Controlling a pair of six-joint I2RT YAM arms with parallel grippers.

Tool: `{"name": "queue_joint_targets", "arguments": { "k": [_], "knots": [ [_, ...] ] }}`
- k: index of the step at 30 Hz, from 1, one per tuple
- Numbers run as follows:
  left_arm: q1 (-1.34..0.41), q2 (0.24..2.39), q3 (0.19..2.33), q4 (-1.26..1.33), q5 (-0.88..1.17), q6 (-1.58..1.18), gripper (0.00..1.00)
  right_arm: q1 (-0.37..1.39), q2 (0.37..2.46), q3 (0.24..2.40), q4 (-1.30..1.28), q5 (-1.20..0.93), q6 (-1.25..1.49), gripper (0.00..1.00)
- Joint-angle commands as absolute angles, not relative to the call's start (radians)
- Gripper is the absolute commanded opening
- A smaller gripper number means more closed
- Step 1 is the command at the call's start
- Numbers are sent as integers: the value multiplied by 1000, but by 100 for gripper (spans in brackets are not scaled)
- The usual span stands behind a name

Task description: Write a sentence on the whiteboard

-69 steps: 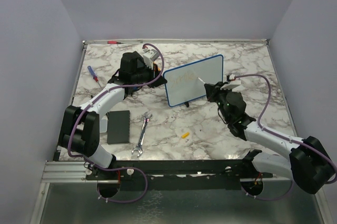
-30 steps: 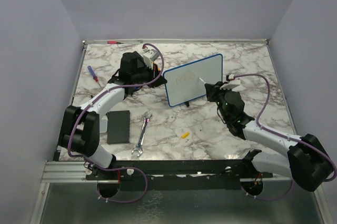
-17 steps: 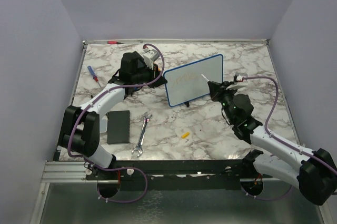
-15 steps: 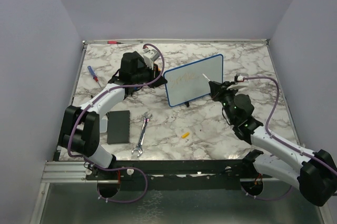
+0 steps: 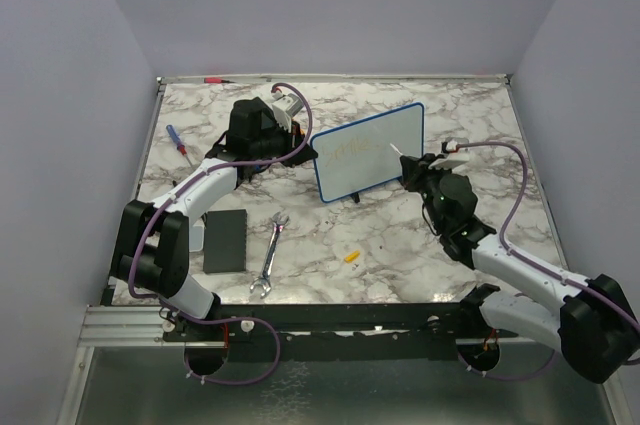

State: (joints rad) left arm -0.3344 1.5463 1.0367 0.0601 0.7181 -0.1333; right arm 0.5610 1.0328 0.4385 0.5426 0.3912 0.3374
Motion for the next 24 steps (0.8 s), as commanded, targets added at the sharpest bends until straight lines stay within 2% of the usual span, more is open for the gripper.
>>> {"name": "queue_joint_targets", "arguments": {
  "k": [1, 24],
  "knots": [
    [-345, 1521, 1023, 53, 718, -125, 0, 544, 1052, 469, 593, 359, 319, 1],
    [-346, 1528, 1022, 52, 713, -122, 0, 475, 1104, 466, 660, 249, 348, 1]
  ]
}}
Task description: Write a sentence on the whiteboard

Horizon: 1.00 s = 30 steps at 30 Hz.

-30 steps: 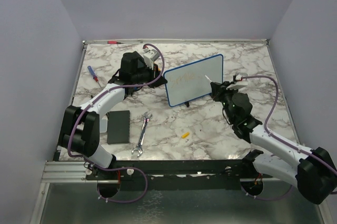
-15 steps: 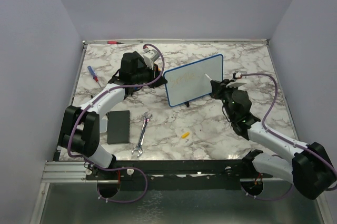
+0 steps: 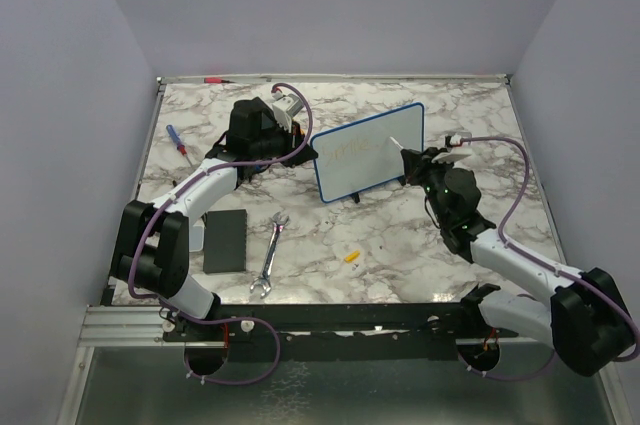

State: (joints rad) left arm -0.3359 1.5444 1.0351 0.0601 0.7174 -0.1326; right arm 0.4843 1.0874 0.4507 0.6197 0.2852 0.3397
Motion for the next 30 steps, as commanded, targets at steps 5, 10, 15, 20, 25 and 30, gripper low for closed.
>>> {"name": "queue_joint_targets", "arguments": {
  "k": [5, 10, 15, 20, 25, 30],
  "knots": [
    [-346, 1528, 1022, 51, 713, -121, 0, 474, 1117, 471, 671, 247, 343, 1],
    [-347, 1529, 1022, 49, 713, -121, 0, 474, 1127, 474, 683, 244, 341, 1],
    [-347, 1530, 1023, 49, 714, -119, 0, 474, 1129, 476, 693, 239, 335, 1],
    [-347, 1531, 1023, 49, 715, -118, 0, 474, 1143, 488, 697, 221, 326, 1],
    [-347, 1532, 1023, 49, 714, -118, 0, 473, 1153, 491, 692, 184, 320, 1],
    [-347, 1533, 1026, 49, 716, -120, 0, 474, 1156, 478, 687, 145, 316, 1]
  ]
}}
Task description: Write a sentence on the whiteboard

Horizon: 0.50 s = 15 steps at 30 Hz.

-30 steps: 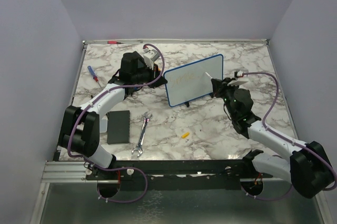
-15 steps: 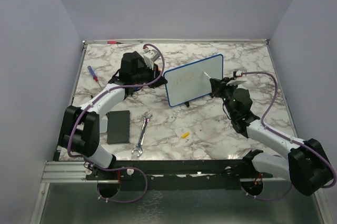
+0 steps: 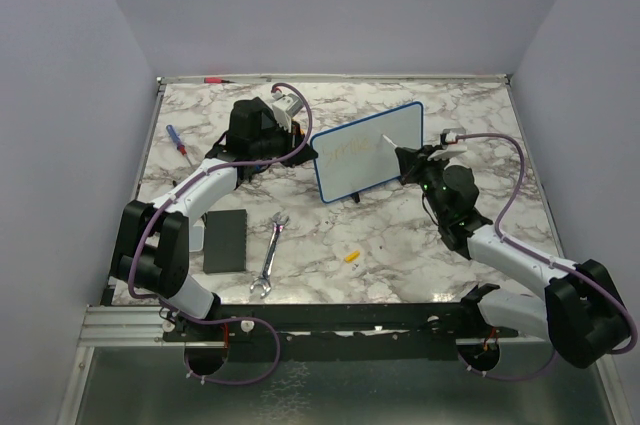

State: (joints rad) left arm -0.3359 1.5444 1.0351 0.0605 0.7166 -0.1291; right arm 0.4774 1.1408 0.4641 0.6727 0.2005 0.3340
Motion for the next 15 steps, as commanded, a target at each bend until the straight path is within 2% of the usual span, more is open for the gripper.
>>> {"name": "queue_joint_targets", "arguments": {
  "k": [1, 15],
  "knots": [
    [-347, 1533, 1026, 49, 716, -120, 0, 473, 1157, 474, 685, 144, 318, 1],
    [-348, 1536, 1026, 48, 715, -118, 0, 473, 1144, 430, 634, 237, 358, 1]
  ]
}}
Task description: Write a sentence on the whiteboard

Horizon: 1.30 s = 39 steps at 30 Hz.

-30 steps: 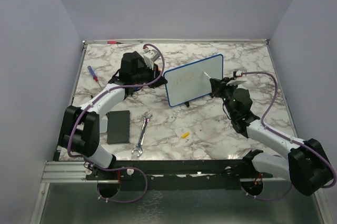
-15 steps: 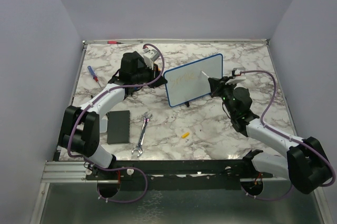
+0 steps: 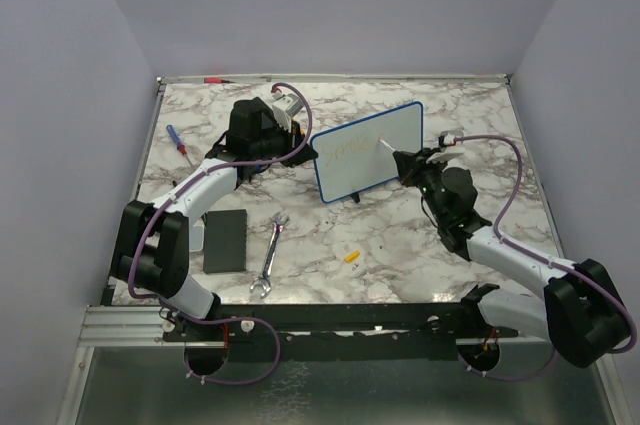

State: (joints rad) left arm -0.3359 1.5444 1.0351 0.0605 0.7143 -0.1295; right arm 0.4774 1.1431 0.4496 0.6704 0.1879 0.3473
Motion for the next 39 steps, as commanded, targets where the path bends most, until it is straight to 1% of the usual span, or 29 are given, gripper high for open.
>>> {"name": "queue_joint_targets", "arguments": {
  "k": [1, 9, 13, 23, 39],
  "knots": [
    [-349, 1536, 1026, 48, 715, -118, 0, 474, 1144, 428, 632, 244, 357, 1],
    [-348, 1536, 1026, 48, 715, -120, 0, 473, 1137, 437, 614, 326, 358, 1],
    [-348, 1535, 1026, 48, 715, -118, 0, 474, 1146, 445, 605, 334, 355, 1],
    [-350, 1533, 1027, 48, 716, -120, 0, 473, 1159, 432, 581, 266, 360, 1],
    [-353, 1528, 1028, 48, 716, -121, 0, 473, 1130, 402, 637, 145, 361, 1]
  ]
}}
